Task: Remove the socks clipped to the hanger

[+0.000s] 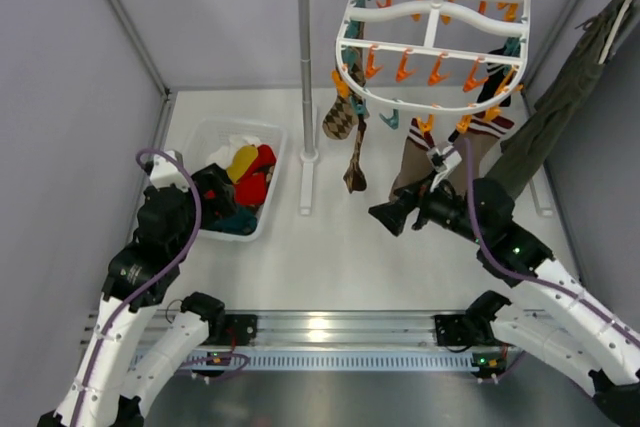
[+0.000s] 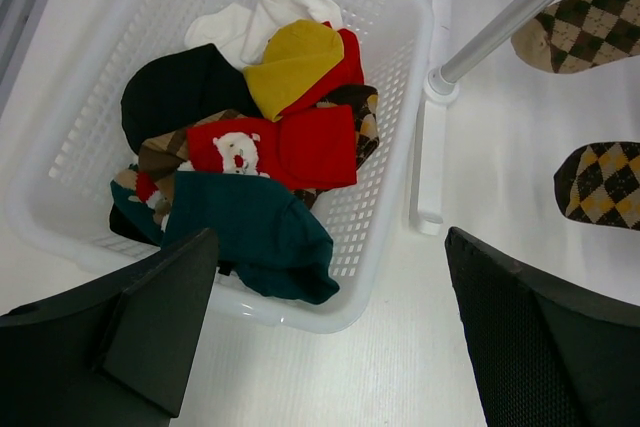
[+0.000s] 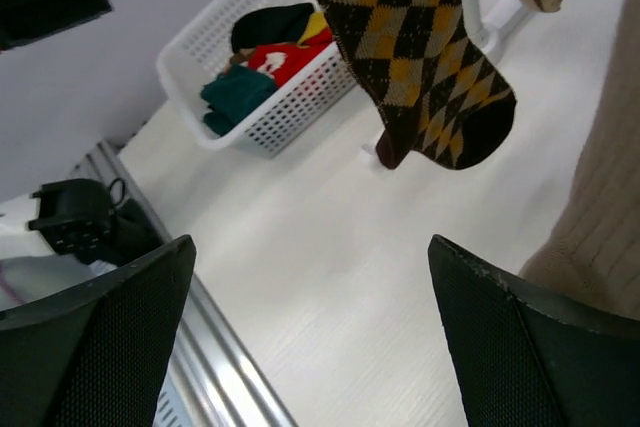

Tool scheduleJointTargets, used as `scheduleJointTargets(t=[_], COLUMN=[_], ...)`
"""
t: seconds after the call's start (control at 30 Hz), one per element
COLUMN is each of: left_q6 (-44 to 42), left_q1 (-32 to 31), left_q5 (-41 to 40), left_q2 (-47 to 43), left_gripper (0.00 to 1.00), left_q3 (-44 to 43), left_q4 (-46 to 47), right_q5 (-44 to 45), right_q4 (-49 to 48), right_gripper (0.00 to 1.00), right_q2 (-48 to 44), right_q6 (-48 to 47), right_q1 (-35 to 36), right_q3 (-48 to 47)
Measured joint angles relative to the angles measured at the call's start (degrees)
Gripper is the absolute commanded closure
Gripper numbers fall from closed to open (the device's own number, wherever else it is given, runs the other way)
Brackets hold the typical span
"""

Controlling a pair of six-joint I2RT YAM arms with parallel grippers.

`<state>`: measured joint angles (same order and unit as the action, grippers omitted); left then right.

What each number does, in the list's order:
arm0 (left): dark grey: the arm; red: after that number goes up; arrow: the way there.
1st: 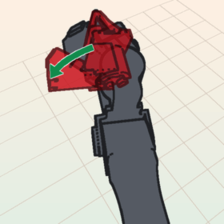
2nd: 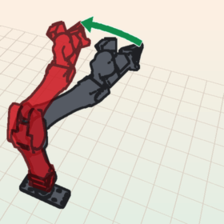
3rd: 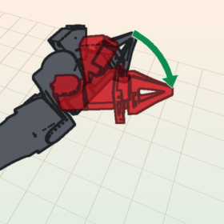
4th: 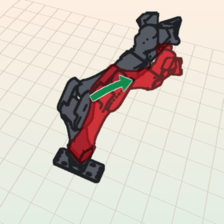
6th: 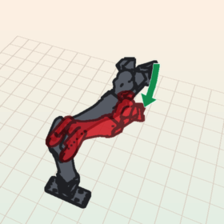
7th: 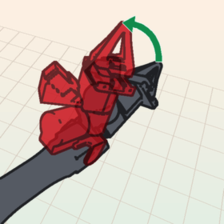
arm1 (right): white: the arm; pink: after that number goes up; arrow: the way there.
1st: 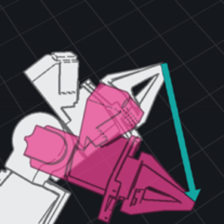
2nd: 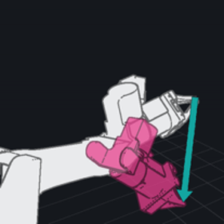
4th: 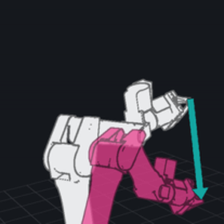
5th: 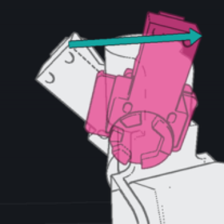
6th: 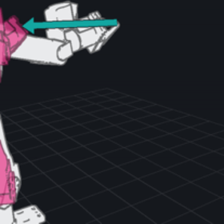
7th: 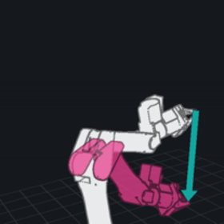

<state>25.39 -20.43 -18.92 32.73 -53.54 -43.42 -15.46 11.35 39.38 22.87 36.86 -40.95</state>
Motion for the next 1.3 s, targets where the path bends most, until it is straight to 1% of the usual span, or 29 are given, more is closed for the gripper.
scheduleJointTargets(t=[0.07, 0.17, 0.3, 0.4, 0.43, 0.53, 0.67, 0.83, 0.9, 0.93, 0.97, 1.03, 1.07, 1.17, 1.3], left_q6=[0.0, -0.02, -0.04, -0.07, -0.07, -0.09, -0.24, -0.63, -0.94, -1.11, -1.31, -1.46, -1.51, -1.49, -1.18], left_q1=[0.0, 0.0, 0.0, 0.0, 0.0, 0.0, 0.0, 0.0, 0.0, 0.0, 0.0, 0.0, 0.0, 0.0, 0.0], left_q5=[0.0, 0.0, 0.02, 0.0, 0.0, -0.02, 0.0, 0.02, 0.04, 0.09, 0.15, 0.28, 0.44, 1.01, 2.1], left_q2=[0.07, 0.04, -0.02, -0.61, -0.87, -1.36, -1.33, -1.31, -1.11, -0.94, -0.68, -0.31, -0.13, 0.46, 2.67], left_gripper=[0.02, 0.02, 0.01, 0.01, 0.01, 0.01, 0.01, 0.01, 0.01, 0.01, 0.01, 0.01, 0.01, 0.01, 0.01], left_q3=[0.04, 0.04, 0.04, 0.07, 0.07, 0.07, 0.07, 0.07, -0.09, -0.28, -0.63, -1.49, -1.97, -3.56, -7.02], left_q4=[0.0, 0.02, 0.02, 0.02, 0.04, 0.11, 0.11, 0.11, 0.11, 0.09, 0.07, 0.09, 0.11, 0.04, 0.15], right_q5=[6.1, 15.37, 22.77, 26.56, 26.86, 30.03, 34.97, 42.05, 44.0, 44.63, 45.29, 45.97, 46.27, 46.9, 47.34], right_q4=[-1.84, -5.95, -14.88, -22.38, -23.1, -29.88, -38.38, -47.36, -50.69, -52.06, -53.48, -55.52, -56.3, -58.95, -62.38], right_gripper=[0.09, 0.07, 0.07, 0.09, 0.09, 0.14, 0.28, 0.37, 0.44, 0.49, 0.63, 0.73, 0.83, 0.96, 1.0], right_q2=[3.1, 9.14, 14.97, 19.52, 20.09, 23.96, 29.18, 36.74, 39.67, 40.85, 42.32, 44.94, 45.99, 47.45, 47.52], right_q6=[-1.49, -4.13, -8.07, -10.49, -10.71, -12.0, -13.33, -14.08, -14.6, -14.8, -15.26, -16.06, -16.28, -17.31, -18.49], right_q1=[4.44, 9.27, 10.29, 10.34, 10.36, 11.17, 13.07, 14.29, 14.45, 14.49, 14.56, 14.93, 15.19, 16.02, 17.22], right_q3=[-0.37, -0.37, 1.51, 2.75, 2.75, 3.39, 4.48, 4.68, 4.59, 4.5, 4.35, 3.72, 3.34, 2.69, 2.58])
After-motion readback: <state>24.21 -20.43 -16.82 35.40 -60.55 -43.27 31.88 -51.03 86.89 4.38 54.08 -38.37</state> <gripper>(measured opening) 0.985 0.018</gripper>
